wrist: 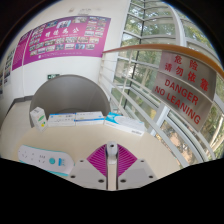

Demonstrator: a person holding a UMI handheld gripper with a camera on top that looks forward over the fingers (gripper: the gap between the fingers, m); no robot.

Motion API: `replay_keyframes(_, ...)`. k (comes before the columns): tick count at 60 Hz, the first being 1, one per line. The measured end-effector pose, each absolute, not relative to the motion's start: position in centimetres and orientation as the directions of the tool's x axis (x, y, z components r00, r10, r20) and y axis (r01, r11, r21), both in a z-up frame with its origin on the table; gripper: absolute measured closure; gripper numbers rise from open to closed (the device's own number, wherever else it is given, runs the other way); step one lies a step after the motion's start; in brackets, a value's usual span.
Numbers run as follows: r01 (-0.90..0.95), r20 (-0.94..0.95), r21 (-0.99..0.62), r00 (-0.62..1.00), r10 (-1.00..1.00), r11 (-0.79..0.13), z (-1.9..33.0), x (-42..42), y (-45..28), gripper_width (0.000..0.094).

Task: Unplug charger

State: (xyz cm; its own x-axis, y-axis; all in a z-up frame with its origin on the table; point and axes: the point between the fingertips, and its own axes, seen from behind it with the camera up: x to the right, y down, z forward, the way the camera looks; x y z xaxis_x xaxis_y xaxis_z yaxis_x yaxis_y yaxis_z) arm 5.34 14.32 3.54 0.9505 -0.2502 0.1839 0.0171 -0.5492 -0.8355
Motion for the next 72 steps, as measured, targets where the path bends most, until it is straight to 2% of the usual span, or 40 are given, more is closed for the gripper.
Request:
replay_keyframes(8,0.042,0.23,-0.809,0.941,-0.25,-0.587,1.4,7.0,13.4,0.0784)
replay_keyframes(15,0.026,0.215,-0.805,0.944,-0.251,-0.593,1.0,7.0,12.3,0.0645)
replay_keyframes(18,0.013,0.208,-0.802,0.943,-0.259,-0.597,1.2,6.9,11.7,0.0537)
replay_keyframes(24,-0.005,0.183,-0.805,0.949,-0.256,-0.594,2.9,5.8,9.8,0.0224)
replay_keyframes(28,-0.018,0.155,-0.813,0.957,-0.247,-0.582,4.6,4.3,8.2,0.0076)
replay_keyframes(55,-0.018,0.127,-0.844,0.964,-0.233,-0.536,19.5,-6.1,-11.3,0.0082)
replay_keyframes(72,0.06,0.186,-0.848,0.964,-0.19,-0.526,24.4,-9.9,-20.6,0.0081)
